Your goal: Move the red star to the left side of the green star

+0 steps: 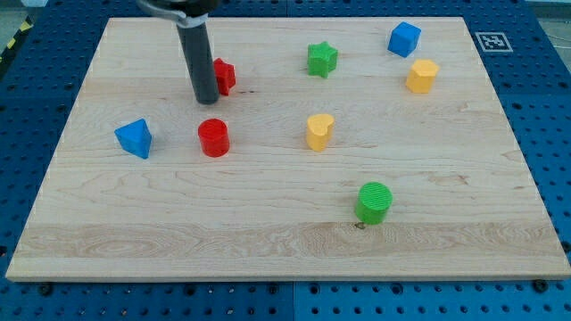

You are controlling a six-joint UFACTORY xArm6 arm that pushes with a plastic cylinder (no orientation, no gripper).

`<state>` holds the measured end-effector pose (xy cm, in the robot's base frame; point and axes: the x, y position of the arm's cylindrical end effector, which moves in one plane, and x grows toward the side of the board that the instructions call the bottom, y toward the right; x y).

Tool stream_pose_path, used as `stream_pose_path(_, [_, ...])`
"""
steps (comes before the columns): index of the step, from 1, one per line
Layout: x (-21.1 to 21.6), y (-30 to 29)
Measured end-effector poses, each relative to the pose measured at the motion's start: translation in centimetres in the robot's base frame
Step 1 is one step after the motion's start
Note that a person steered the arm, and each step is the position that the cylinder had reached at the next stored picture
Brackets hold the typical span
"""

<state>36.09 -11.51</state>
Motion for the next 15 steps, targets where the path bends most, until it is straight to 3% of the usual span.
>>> stream_pose_path(1, [-2.6,0.0])
stream_pose_path(5, [-5.5,-0.1])
stream_pose_path(7, [-5.8,3.1])
stream_pose_path(9, [-3.8,0.7])
stream_pose_path(10, [-6.5,-0.2])
stream_pose_path(11, [-12.1,-0.5])
stream_pose_path(12, [-14.1,1.1])
stream_pose_path(13, [-12.7,5.5])
stream_pose_path(15, [-9.7,4.8])
